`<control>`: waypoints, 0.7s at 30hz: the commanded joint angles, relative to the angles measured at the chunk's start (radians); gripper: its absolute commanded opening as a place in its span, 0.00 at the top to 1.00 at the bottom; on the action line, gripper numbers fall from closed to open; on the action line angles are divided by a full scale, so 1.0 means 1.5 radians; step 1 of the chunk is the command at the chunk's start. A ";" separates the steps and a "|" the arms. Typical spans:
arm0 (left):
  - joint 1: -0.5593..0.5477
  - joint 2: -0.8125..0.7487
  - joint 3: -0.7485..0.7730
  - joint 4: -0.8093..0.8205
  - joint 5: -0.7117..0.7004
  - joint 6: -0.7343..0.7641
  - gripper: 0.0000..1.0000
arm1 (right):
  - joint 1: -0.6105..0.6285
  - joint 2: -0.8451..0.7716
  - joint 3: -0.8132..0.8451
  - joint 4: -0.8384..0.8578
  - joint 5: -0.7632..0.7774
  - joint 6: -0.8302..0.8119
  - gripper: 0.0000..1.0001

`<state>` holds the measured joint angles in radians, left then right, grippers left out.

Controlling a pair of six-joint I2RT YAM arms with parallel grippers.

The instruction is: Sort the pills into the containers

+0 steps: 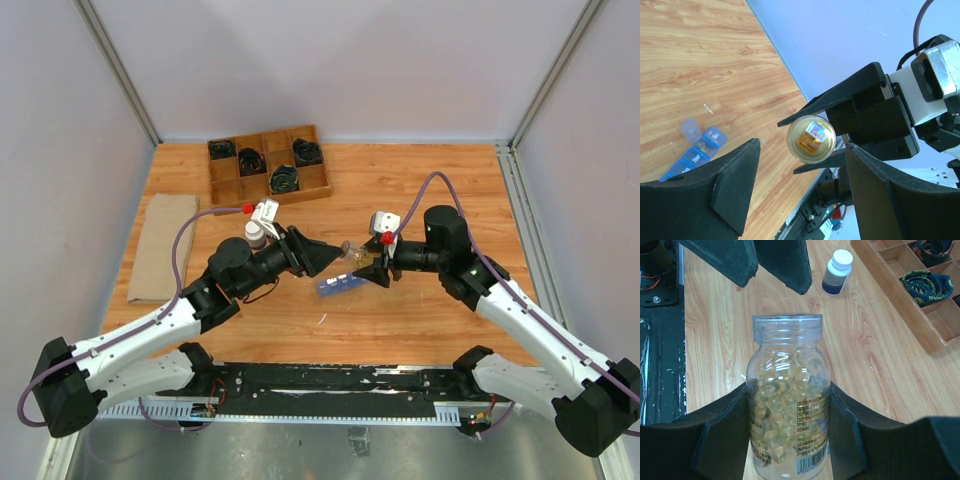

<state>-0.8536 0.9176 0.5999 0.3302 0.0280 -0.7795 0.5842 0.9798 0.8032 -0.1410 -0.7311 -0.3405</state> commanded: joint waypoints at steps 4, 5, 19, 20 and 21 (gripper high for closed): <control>-0.002 0.023 0.041 0.065 0.028 -0.009 0.29 | 0.002 -0.005 0.016 0.002 0.009 -0.015 0.95; -0.003 0.027 0.044 0.066 0.030 -0.008 0.30 | 0.002 -0.004 0.016 0.002 0.009 -0.014 0.95; -0.013 0.067 0.058 0.063 0.051 0.001 0.41 | 0.002 -0.002 0.019 -0.003 0.004 -0.012 0.95; -0.013 0.069 0.057 0.062 0.052 0.000 0.41 | 0.002 -0.003 0.019 -0.002 0.004 -0.011 0.95; -0.013 0.071 0.058 0.061 0.055 0.001 0.41 | 0.002 -0.003 0.019 -0.002 0.004 -0.012 0.95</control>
<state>-0.8654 1.0176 0.6556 0.3954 0.0921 -0.7906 0.5842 0.9798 0.8032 -0.1474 -0.7277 -0.3458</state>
